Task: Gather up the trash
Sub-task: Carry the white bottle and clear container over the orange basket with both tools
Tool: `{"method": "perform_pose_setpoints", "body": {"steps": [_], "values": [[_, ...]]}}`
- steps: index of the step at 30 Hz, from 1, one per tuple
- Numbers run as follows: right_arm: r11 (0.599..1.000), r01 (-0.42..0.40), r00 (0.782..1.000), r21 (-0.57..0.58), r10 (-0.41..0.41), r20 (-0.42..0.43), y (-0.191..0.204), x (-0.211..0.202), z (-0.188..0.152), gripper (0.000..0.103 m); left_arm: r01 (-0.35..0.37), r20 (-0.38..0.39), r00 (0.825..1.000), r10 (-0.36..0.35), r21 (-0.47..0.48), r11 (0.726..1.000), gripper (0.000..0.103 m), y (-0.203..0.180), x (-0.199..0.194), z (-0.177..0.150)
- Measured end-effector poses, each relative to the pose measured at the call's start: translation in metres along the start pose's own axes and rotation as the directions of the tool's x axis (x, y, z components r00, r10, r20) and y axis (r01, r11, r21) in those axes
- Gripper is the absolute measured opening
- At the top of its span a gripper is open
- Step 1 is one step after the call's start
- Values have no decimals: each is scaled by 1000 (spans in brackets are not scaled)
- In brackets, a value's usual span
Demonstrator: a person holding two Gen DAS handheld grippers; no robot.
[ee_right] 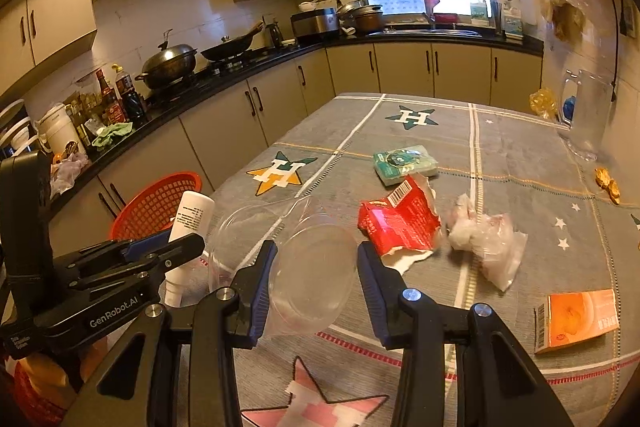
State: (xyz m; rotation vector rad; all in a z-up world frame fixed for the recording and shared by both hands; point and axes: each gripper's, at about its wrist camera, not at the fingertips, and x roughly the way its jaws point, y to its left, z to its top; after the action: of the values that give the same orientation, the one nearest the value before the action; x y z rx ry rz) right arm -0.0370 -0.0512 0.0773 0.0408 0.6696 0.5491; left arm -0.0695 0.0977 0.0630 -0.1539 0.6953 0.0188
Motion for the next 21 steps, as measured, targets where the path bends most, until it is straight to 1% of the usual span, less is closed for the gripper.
{"method": "perform_pose_setpoints", "body": {"steps": [10, 21], "values": [[1000, -13, 1000, -5, 13, -18, 10, 8, 7, 44, -11, 24, 1000, 12, -25, 1000, 29, 16, -9, 4], [999, -35, 999, -27, 35, -24, 31, 19, 19, 44, -28, 55, 998, 32, -59, 998, 29, 34, -20, 11]]}}
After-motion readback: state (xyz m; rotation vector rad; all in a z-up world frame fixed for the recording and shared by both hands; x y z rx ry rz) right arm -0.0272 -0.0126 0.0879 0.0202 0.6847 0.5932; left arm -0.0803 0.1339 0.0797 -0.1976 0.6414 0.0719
